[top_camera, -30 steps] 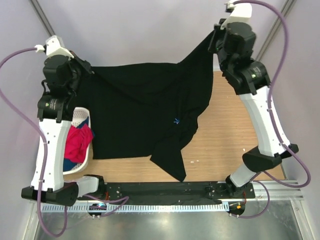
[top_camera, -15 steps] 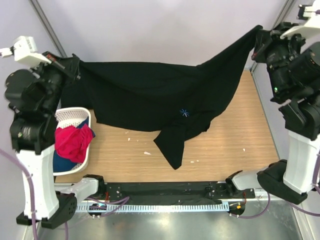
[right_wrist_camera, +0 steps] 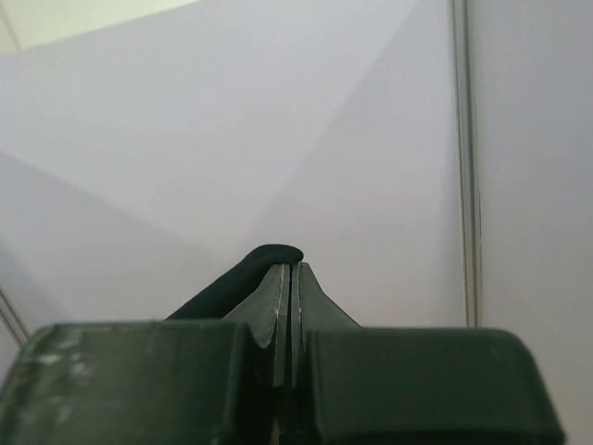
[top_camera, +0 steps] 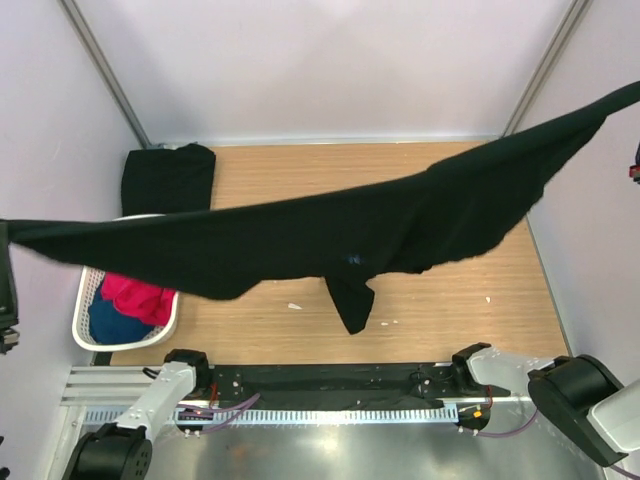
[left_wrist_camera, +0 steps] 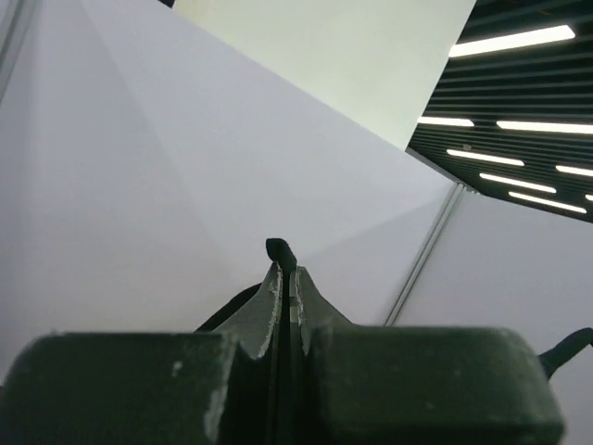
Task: Fold and stack the t-shirts
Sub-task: Flatten the tshirt out
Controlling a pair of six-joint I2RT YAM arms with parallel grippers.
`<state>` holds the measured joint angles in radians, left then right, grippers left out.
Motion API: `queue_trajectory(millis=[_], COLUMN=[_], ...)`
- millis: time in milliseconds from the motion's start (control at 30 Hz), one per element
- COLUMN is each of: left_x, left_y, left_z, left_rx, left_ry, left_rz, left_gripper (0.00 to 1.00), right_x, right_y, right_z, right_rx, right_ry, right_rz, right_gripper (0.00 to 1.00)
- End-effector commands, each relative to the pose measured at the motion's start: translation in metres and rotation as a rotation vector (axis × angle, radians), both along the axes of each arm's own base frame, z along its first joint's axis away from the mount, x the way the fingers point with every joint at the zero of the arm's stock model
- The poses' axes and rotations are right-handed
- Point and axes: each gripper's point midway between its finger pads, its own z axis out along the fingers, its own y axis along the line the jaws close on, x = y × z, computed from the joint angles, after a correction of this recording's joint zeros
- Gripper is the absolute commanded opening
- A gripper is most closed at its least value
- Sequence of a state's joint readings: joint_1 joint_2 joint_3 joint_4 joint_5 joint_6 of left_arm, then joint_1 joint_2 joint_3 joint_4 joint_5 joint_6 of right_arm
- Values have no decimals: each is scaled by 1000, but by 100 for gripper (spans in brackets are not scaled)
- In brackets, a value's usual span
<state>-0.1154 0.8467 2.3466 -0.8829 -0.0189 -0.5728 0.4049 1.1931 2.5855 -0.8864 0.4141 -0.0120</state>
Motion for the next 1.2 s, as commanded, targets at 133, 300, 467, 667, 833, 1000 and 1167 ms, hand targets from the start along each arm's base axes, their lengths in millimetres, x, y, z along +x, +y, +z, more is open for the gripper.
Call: queue_trajectory(millis=[133,300,467,667,833,1000,1167], left_x=[167,275,359,446,488,470,412], left_y=[0,-5,-4,-15,-33,-40,-38], left_z=[-82,-162,-259,-364,-294,-228,-180], left_rx=[-50,-6,34,101,103,148,167], left_ry=[480,731,918,1083,908,760,620], left_rz=[91,145,212,211,133,108,104], left_gripper=[0,0,0,0,0,0,0], right_x=[72,158,249,341,371,327,250], right_y=[-6,-7,36,36,53,51,41], right_z=[-45,-128,-236,-318,-206,-134,-74], right_rx=[-53,-184,-237,-267,-222,-219,-208], right_ry=[216,520,695,797,570,381,185], right_rz=[-193,-398,-286,-282,-201,-169,-138], right_gripper=[1,1,1,1,1,1,1])
